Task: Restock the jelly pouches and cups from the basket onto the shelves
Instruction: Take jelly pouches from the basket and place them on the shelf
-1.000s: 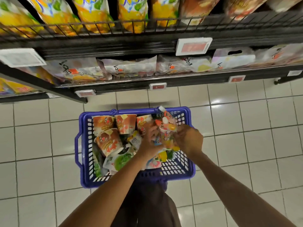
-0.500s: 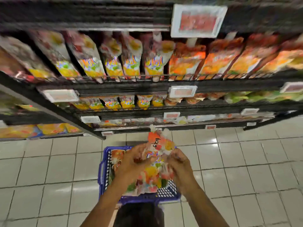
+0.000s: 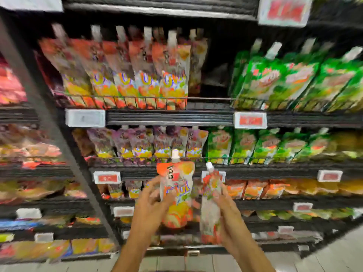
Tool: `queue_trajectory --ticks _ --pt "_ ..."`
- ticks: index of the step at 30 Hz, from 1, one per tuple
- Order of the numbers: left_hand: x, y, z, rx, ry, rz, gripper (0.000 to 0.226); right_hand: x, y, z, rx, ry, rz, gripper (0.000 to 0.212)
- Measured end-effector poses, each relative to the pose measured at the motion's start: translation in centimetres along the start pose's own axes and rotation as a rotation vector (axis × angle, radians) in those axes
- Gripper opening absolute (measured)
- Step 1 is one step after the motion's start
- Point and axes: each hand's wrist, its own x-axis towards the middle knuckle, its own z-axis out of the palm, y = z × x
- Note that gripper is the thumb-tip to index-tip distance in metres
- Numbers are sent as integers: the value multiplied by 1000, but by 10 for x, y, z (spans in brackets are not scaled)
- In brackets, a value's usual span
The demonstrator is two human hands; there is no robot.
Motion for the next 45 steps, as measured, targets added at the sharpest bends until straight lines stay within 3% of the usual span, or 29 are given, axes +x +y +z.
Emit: queue_trajectory --ticks 4,9,14,18,23,27,31,36,45 --pt "8 60 -7 -32 -42 107 15 -2 -39 44 -118 45 -176 43" --pt "10 110 -13 2 -22 272 9 -7 -77 70 7 -3 -203 33" --pt "14 152 -6 -64 46 348 14 -2 -106 72 -214 -33 -408 38" --pt "16 176 5 -56 66 342 22 -3 -124 66 -305 35 -530 53" --pt "32 201 28 36 183 401 31 -8 -144 61 -478 115 -634 56" --pt "56 217 48 112 242 451 39 -10 -157 59 -523 148 -690 38" --pt "85 231 68 137 352 480 54 -10 -165 55 -494 113 -677 54" --pt "108 230 85 105 422 511 50 -8 -168 48 -589 116 -745 28" --pt "125 208 91 377 432 555 52 9 -178 48 -643 173 -799 37"
